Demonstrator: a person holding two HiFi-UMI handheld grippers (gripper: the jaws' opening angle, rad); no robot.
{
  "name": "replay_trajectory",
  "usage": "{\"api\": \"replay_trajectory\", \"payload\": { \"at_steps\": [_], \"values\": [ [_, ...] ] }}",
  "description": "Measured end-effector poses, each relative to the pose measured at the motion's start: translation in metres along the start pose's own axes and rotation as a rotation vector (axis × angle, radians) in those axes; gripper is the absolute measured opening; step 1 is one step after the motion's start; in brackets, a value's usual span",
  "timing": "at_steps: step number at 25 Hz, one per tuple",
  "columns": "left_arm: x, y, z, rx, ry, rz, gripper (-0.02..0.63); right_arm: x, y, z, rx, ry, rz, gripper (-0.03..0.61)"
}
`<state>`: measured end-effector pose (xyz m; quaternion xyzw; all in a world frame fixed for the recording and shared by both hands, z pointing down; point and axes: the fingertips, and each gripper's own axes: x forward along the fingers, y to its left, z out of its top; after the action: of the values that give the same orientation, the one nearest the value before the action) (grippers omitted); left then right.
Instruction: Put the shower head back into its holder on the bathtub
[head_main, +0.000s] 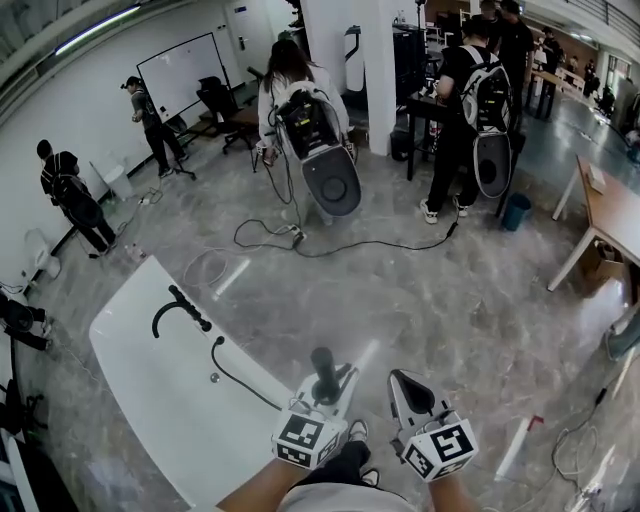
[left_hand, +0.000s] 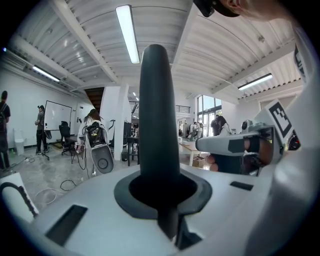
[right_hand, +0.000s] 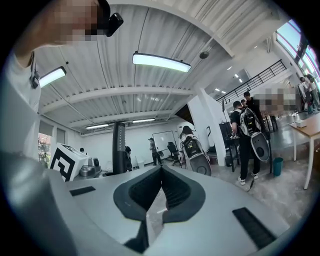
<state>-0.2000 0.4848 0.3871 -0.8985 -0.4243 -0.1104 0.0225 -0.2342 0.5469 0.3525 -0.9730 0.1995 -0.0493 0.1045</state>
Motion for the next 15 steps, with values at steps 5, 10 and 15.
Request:
{"api": "replay_trajectory", "payload": {
  "at_steps": [5, 10, 15],
  "values": [
    [0.021, 0.038, 0.031, -0.018, -0.025, 0.036, 0.04, 0.05, -0.007, 0.031, -0.026, 0.019, 0.051, 0.014],
    [0.043, 0.077, 0.055, -0.03, -0.044, 0.089, 0.04, 0.103, -0.017, 0.055, -0.04, 0.031, 0.114, 0.014],
    [0.057, 0.106, 0.06, -0.033, -0.041, 0.162, 0.04, 0.139, -0.019, 0.058, -0.041, 0.048, 0.202, 0.014]
  ]
}}
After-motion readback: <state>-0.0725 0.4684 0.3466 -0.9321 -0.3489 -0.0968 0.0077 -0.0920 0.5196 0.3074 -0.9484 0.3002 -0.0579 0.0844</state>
